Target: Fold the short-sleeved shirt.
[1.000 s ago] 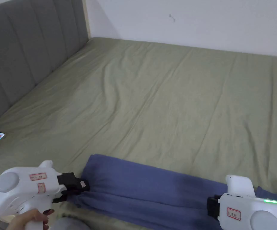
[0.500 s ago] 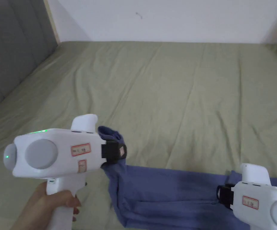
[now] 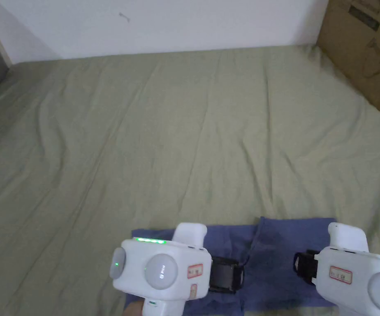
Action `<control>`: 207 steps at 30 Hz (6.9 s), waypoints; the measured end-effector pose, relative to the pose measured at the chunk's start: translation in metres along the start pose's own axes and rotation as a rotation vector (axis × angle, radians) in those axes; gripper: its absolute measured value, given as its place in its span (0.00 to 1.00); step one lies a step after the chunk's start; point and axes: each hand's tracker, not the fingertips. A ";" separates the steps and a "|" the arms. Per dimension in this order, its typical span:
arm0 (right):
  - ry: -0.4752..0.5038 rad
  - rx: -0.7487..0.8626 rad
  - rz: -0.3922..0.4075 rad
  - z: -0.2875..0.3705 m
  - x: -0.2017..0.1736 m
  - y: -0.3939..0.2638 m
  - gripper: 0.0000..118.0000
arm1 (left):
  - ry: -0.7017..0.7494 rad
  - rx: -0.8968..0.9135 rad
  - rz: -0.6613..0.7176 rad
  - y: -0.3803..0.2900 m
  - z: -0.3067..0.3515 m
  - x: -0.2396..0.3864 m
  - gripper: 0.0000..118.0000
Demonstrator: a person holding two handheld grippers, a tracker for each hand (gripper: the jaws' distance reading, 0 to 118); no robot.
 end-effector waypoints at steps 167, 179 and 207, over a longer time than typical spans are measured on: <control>0.096 -0.104 -0.097 -0.010 0.025 -0.013 0.00 | -0.281 -0.190 0.248 -0.004 -0.066 0.031 0.00; 0.183 -0.064 0.022 0.003 -0.023 0.013 0.00 | -0.282 0.064 0.291 0.009 0.038 -0.044 0.00; 0.236 -0.284 0.251 -0.096 -0.115 0.013 0.00 | -0.486 0.081 0.653 -0.032 0.012 -0.181 1.00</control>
